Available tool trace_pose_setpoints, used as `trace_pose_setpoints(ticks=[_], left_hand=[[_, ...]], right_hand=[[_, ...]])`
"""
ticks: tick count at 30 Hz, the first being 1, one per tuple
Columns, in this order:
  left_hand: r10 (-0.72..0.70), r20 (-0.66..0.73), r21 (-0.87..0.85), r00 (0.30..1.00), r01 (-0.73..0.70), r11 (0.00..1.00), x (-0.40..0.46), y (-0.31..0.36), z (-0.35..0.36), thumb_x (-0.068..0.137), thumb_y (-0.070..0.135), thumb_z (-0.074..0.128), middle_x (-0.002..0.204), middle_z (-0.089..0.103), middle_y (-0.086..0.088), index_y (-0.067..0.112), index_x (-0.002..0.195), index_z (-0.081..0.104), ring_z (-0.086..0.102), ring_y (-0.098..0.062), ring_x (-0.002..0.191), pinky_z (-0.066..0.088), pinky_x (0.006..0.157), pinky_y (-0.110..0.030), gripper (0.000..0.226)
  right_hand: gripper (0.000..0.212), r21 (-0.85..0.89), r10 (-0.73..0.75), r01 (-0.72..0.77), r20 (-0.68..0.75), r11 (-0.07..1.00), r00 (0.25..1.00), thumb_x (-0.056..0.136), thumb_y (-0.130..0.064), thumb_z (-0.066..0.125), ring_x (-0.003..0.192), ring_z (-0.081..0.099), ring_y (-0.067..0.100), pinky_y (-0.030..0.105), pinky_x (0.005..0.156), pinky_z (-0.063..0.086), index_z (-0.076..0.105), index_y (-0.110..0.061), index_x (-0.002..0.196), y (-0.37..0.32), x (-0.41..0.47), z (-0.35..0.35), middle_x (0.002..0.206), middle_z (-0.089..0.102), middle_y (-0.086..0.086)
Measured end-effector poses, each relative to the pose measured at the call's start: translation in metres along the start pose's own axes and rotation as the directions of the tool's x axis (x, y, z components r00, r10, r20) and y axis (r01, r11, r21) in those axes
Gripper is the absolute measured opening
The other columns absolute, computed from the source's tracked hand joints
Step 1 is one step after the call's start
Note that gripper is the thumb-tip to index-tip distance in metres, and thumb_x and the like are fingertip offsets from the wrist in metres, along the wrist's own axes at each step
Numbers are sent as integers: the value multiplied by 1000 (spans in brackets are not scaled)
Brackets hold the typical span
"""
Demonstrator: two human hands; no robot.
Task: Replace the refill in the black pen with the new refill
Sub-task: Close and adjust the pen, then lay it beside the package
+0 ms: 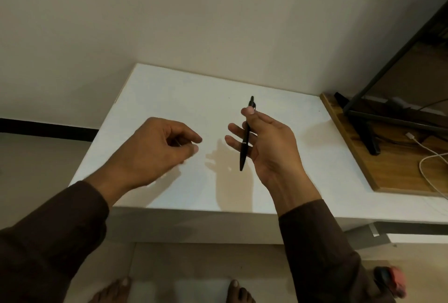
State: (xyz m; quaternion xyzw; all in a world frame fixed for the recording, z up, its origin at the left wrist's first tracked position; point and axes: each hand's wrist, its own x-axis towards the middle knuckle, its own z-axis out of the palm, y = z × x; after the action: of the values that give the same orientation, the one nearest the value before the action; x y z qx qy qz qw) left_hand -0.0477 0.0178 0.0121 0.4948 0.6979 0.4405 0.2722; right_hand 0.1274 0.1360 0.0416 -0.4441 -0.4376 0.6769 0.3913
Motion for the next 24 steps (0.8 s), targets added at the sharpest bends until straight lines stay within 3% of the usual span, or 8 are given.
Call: trace_pose_setpoints(ticks=[4, 7, 9, 12, 16, 20, 23, 24], left_hand=[[-29, -105, 29, 994, 33, 999, 6, -7, -9, 90, 21, 76, 88, 78, 13, 32, 95, 79, 68, 10, 82, 44, 63, -2, 12], [-39, -130, 54, 991, 46, 997, 7, -11, -14, 90, 21, 76, 86, 75, 14, 28, 96, 79, 64, 17, 73, 42, 56, 3, 10], [-44, -139, 74, 989, 54, 996, 6, -13, -15, 90, 21, 77, 87, 75, 14, 27, 96, 80, 66, 13, 76, 43, 58, 2, 9], [-63, -146, 101, 987, 78, 992, 5, -16, -14, 89, 22, 77, 88, 75, 15, 25, 97, 80, 68, -1, 81, 41, 64, -6, 9], [-93, -134, 161, 987, 115, 980, 5, -21, -13, 87, 27, 78, 90, 73, 15, 29, 97, 77, 67, -7, 86, 42, 66, -14, 10], [-118, -124, 262, 985, 147, 954, 8, -28, -15, 86, 33, 80, 108, 70, 11, 29, 110, 74, 61, -7, 91, 41, 69, -15, 26], [-138, -99, 336, 985, 164, 928, 10, -30, -15, 82, 40, 82, 132, 59, 4, 29, 125, 68, 55, -19, 117, 49, 94, -34, 47], [-141, -83, 375, 987, 162, 913, 10, -30, -14, 81, 43, 81, 140, 54, 3, 29, 131, 65, 49, -23, 128, 43, 106, -43, 54]], right_hand=[[16, -251, -33, 27, -23, 968, 999, 91, -21, 79, 64, 71, 14, 31, 59, 64, 78, -5, 89, 6, 4, -6, 69, 72, 2], [21, -402, -65, 36, -59, 915, 996, 87, -25, 84, 61, 68, 16, 26, 50, 57, 76, -8, 79, 14, 10, -8, 70, 74, 4], [26, -465, -88, 33, -96, 885, 992, 85, -26, 85, 63, 71, 21, 29, 50, 58, 72, -6, 76, 19, 15, -8, 74, 75, 9], [31, -551, -100, 12, -129, 834, 987, 83, -26, 87, 47, 69, 14, 27, 43, 55, 68, -4, 72, 29, 23, -5, 70, 73, 10], [44, -643, -145, 17, -147, 766, 979, 82, -32, 87, 55, 63, 25, 39, 59, 53, 71, 9, 75, 41, 33, 2, 75, 74, 22], [47, -705, -171, 22, -141, 709, 975, 83, -38, 85, 59, 58, 23, 33, 61, 47, 74, 7, 77, 49, 39, 7, 78, 76, 20], [42, -727, -183, 27, -136, 686, 974, 82, -40, 85, 61, 62, 21, 31, 59, 48, 74, 0, 74, 50, 41, 7, 71, 74, 11], [41, -734, -189, 30, -134, 678, 973, 82, -40, 85, 61, 62, 21, 31, 59, 48, 74, -1, 74, 51, 41, 7, 70, 73, 9]])
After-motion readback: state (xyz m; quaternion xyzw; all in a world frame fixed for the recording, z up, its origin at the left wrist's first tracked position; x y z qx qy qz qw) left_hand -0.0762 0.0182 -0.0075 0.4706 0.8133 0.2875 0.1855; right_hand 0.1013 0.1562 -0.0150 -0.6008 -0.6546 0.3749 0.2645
